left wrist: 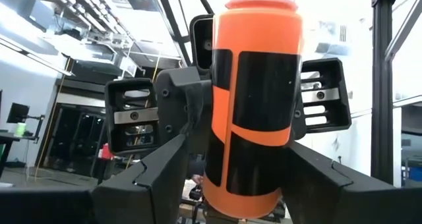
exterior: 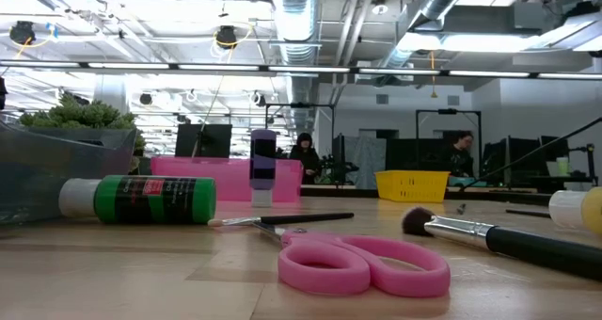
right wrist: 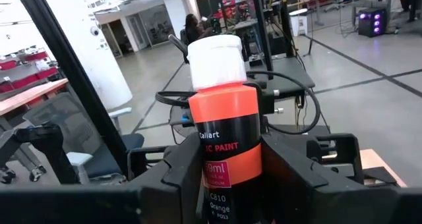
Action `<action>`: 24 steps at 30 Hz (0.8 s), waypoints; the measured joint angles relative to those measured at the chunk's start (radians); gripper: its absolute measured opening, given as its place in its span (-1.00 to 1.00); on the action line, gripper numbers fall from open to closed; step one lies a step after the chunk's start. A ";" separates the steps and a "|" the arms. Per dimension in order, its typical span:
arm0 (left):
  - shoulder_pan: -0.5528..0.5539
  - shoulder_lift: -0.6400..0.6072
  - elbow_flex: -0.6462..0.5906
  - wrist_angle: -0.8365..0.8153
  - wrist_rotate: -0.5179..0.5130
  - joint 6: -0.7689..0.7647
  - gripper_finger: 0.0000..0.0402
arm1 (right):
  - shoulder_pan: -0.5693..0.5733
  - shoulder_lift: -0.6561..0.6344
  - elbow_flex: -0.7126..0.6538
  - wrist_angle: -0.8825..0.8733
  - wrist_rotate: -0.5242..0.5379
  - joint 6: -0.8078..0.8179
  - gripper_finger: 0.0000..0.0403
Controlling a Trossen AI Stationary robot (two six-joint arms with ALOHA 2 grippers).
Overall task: Pick & Place Paint Supplies
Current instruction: Put the orange paint bottle into the yellow bin
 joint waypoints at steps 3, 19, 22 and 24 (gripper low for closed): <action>0.001 -0.003 0.000 -0.012 0.022 0.000 0.04 | 0.001 0.000 0.000 -0.004 -0.004 0.000 -0.33; 0.000 -0.016 0.002 -0.070 0.032 -0.008 -0.46 | 0.001 -0.003 0.000 -0.017 -0.004 -0.003 -0.31; 0.000 -0.039 0.002 -0.139 0.033 -0.012 -0.46 | 0.001 -0.003 0.000 -0.034 -0.006 -0.003 -0.28; 0.000 -0.060 0.002 -0.207 0.026 -0.014 -0.46 | 0.001 -0.002 -0.001 -0.047 -0.005 -0.003 -0.24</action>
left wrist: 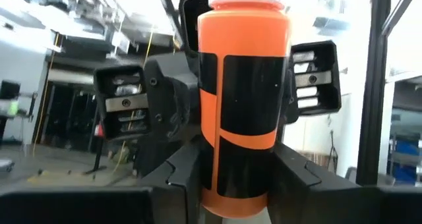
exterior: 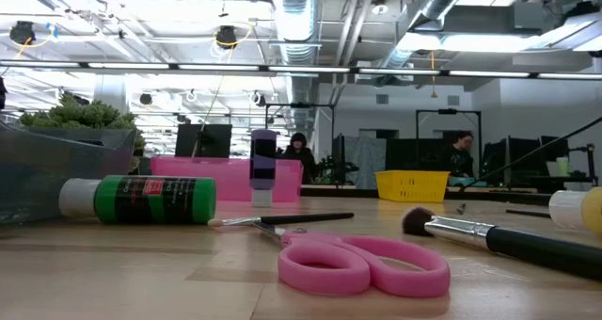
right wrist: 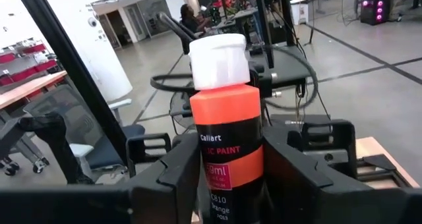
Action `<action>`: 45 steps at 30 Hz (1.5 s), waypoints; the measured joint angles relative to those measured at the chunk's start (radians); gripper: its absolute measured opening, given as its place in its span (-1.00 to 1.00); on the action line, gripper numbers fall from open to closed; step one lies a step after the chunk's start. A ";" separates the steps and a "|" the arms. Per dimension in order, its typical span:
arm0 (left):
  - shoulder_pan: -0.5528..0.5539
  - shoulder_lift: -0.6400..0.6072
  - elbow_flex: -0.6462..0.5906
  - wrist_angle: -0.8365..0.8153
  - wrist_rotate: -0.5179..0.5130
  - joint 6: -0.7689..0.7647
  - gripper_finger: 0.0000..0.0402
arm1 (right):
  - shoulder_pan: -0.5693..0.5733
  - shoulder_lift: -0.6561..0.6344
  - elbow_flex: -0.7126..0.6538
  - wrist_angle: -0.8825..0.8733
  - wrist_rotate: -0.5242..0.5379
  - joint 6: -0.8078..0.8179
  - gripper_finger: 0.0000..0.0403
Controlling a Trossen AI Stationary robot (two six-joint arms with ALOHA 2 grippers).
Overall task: Pick & Place Paint Supplies
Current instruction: Put the orange paint bottle into the yellow bin
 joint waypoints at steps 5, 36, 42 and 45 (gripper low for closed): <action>-0.004 -0.074 0.001 -0.271 -0.035 -0.002 -0.43 | -0.004 0.000 -0.001 -0.026 0.006 -0.005 -0.14; -0.063 0.010 -0.003 -0.682 0.068 -0.148 -0.42 | 0.003 0.013 0.002 -0.531 0.043 -0.243 0.01; -0.061 0.010 -0.003 -0.676 0.062 -0.146 -0.42 | 0.002 0.013 0.002 -0.524 0.015 -0.235 0.01; -0.061 0.010 -0.003 -0.674 0.059 -0.144 -0.41 | 0.003 0.013 0.002 -0.522 -0.017 -0.226 0.02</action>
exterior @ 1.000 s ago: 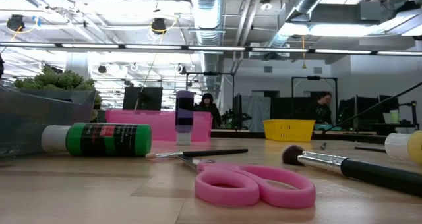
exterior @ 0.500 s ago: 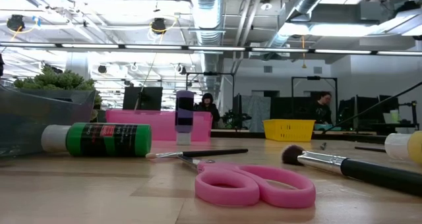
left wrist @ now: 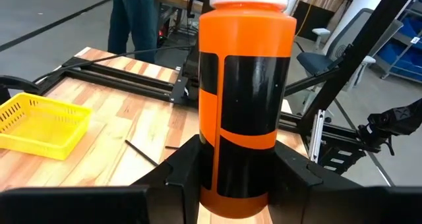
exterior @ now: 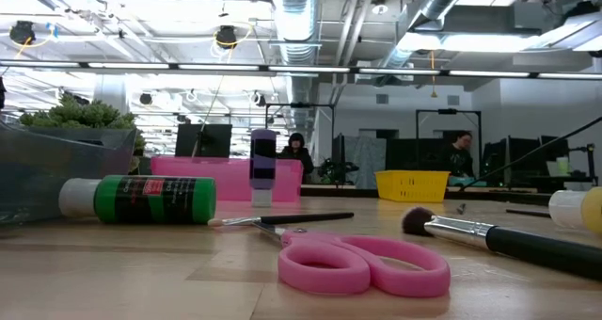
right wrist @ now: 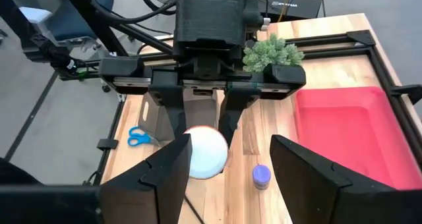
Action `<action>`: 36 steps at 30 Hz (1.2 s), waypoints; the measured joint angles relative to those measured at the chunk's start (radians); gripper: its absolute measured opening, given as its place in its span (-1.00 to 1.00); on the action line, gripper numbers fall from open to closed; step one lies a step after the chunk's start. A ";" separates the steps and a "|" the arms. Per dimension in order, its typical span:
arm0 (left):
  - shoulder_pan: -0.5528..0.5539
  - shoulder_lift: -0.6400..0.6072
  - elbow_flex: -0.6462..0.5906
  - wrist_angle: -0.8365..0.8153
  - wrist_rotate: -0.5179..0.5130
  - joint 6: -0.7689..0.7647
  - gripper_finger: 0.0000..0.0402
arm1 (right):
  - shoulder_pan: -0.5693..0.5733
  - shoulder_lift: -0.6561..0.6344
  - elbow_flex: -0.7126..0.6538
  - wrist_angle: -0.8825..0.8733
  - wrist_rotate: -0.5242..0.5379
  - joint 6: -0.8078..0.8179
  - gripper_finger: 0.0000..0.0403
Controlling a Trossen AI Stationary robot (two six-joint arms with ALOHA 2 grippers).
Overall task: Pick & Place Paint Supplies
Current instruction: Put the orange paint bottle into the yellow bin
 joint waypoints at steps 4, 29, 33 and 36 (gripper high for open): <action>0.000 -0.001 0.001 0.004 -0.014 -0.004 -0.41 | 0.005 0.000 0.000 0.018 -0.016 0.015 0.02; 0.002 -0.002 0.002 0.038 -0.022 -0.007 -0.41 | 0.004 0.002 0.000 0.043 0.021 -0.007 0.01; 0.002 -0.002 0.002 0.037 -0.018 -0.007 -0.41 | -0.002 0.011 0.000 0.045 0.026 -0.009 -0.03; 0.002 -0.002 0.001 0.028 -0.017 -0.007 -0.41 | -0.002 0.031 -0.002 0.037 0.016 -0.004 -0.08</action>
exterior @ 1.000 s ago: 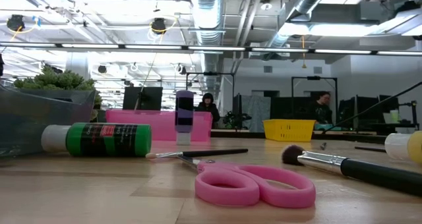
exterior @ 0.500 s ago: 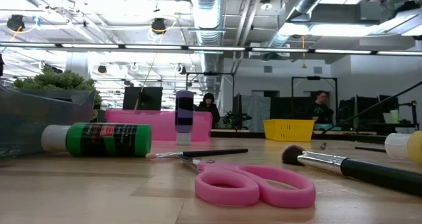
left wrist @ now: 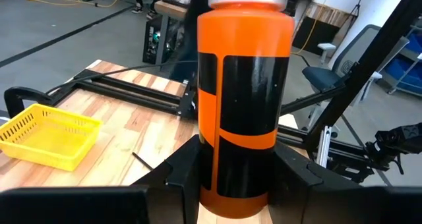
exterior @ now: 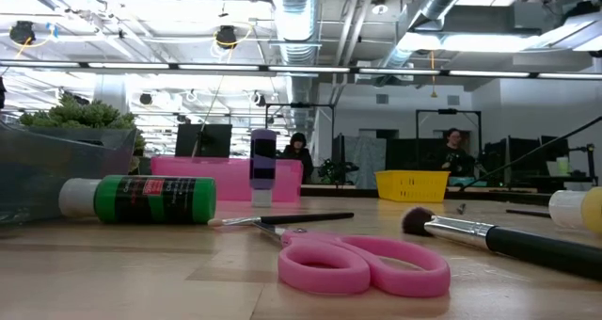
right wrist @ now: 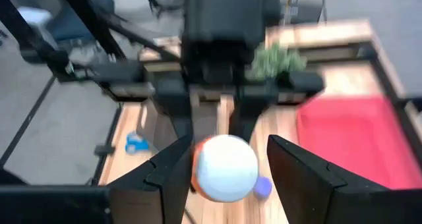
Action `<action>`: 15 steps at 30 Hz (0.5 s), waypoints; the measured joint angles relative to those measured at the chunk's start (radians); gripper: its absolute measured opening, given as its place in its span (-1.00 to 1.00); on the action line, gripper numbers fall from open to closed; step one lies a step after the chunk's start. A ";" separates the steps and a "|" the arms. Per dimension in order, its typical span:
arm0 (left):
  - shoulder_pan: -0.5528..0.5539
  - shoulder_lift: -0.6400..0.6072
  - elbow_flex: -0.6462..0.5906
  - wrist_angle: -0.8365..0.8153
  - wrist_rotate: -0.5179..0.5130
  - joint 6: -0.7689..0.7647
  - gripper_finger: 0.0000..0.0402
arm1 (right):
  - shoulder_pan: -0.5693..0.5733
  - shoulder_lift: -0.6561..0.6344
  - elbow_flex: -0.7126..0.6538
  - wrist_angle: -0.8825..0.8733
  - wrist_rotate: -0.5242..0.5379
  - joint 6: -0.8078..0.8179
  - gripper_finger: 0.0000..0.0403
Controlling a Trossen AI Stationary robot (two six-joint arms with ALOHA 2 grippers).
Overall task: Pick & Place Paint Supplies
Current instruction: Put the orange paint bottle into the yellow bin
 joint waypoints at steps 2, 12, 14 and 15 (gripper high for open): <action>0.000 0.002 -0.001 0.009 -0.001 -0.006 -0.41 | 0.005 0.014 0.003 0.003 -0.001 -0.004 -0.12; 0.000 0.001 0.000 0.013 0.000 -0.012 -0.41 | 0.006 0.014 0.002 0.021 -0.008 -0.002 -0.47; 0.000 0.001 0.001 0.020 0.000 -0.013 -0.41 | 0.000 0.010 0.002 0.022 -0.009 0.000 -0.47; 0.000 0.001 0.001 0.020 0.000 -0.013 -0.41 | 0.000 0.010 0.002 0.022 -0.009 0.000 -0.47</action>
